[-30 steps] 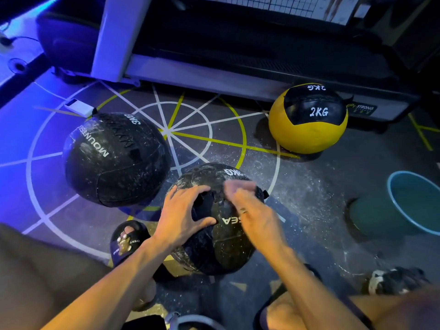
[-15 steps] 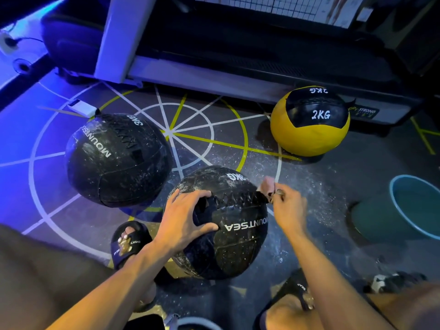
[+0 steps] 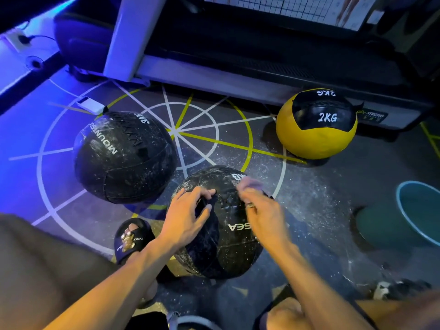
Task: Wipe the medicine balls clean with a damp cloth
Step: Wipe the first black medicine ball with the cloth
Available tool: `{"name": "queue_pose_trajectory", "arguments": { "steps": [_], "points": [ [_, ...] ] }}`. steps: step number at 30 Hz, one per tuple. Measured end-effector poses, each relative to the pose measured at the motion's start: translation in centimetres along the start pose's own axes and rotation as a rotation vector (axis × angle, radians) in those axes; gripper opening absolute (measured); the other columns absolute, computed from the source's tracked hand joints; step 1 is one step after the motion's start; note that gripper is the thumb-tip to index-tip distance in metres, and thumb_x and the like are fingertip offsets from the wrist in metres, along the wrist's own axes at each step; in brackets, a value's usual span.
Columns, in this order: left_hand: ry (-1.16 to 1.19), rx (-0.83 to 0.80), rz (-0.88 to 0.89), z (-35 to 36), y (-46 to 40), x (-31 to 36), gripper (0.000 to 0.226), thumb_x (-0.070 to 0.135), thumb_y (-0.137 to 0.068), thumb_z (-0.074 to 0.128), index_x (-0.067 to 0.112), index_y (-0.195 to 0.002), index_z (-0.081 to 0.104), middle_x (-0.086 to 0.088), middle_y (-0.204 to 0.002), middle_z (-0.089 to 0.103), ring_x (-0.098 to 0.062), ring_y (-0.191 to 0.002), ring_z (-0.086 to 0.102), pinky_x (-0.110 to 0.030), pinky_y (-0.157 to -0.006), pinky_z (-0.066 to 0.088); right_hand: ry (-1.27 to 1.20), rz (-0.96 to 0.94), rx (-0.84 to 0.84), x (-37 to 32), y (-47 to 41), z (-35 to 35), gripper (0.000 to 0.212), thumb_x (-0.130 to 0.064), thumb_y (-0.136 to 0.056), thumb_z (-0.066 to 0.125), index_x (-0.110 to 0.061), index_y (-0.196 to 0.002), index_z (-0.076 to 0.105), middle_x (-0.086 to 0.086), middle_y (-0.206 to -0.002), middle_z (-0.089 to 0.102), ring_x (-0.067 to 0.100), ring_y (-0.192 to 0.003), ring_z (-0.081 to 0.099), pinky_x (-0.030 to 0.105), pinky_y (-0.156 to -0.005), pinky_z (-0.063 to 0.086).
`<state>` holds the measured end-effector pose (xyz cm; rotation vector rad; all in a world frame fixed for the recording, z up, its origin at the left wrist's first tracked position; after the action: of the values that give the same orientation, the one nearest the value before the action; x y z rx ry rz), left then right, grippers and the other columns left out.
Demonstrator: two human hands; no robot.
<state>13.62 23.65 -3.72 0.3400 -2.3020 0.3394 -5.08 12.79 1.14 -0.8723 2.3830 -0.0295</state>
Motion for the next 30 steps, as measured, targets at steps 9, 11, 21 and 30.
{"name": "queue_pose_trajectory", "arguments": {
  "steps": [9, 11, 21, 30],
  "points": [
    [0.021, 0.013, 0.013, 0.0, 0.0, 0.1, 0.023, 0.026, -0.096, 0.068, 0.029, -0.111, 0.051, 0.025, -0.13, 0.065, 0.0, -0.117, 0.057, -0.047, -0.104, 0.046, -0.189, 0.16, 0.105, -0.6, -1.8, -2.0, 0.025, -0.015, -0.1, 0.054, -0.028, -0.113, 0.072, -0.013, -0.106, 0.076, -0.003, -0.088, 0.068, 0.026, -0.08, 0.059],
    [0.041, 0.002, -0.005, -0.1, 0.0, 0.3, 0.023, 0.03, -0.096, 0.067, 0.031, -0.113, 0.051, 0.028, -0.129, 0.064, -0.009, -0.119, 0.059, -0.047, -0.103, 0.047, -0.173, 0.064, -0.038, -1.7, -1.5, -1.0, 0.031, -0.013, -0.103, 0.051, -0.027, -0.126, 0.066, -0.004, -0.109, 0.074, 0.002, -0.076, 0.066, 0.019, -0.066, 0.055],
    [0.19, -0.139, -0.121, -0.3, 0.2, 0.5, 0.029, 0.028, -0.102, 0.062, 0.037, -0.125, 0.046, 0.033, -0.135, 0.06, 0.007, -0.132, 0.048, -0.035, -0.107, 0.039, -0.155, 0.248, -0.016, -0.6, -3.0, -1.1, 0.027, -0.016, -0.105, 0.051, -0.027, -0.124, 0.068, -0.008, -0.098, 0.073, -0.001, -0.066, 0.057, 0.013, -0.056, 0.041],
    [0.213, -0.174, -0.129, -0.4, 0.8, 0.8, 0.036, 0.03, -0.105, 0.057, 0.037, -0.136, 0.04, 0.037, -0.139, 0.055, 0.006, -0.128, 0.051, -0.029, -0.101, 0.036, -0.067, 0.092, -0.116, -1.8, -2.9, -0.9, 0.033, -0.012, -0.099, 0.051, -0.036, -0.092, 0.072, -0.024, -0.091, 0.068, -0.01, -0.07, 0.06, 0.009, -0.066, 0.043]
  ]
}}
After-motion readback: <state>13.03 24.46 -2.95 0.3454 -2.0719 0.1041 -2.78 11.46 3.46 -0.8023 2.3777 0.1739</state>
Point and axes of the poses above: each hand's wrist, its own y-axis away from the middle knuckle, its own z-axis out of the palm, x = y × z, the point moved 2 cm from there along -y, towards the middle knuckle
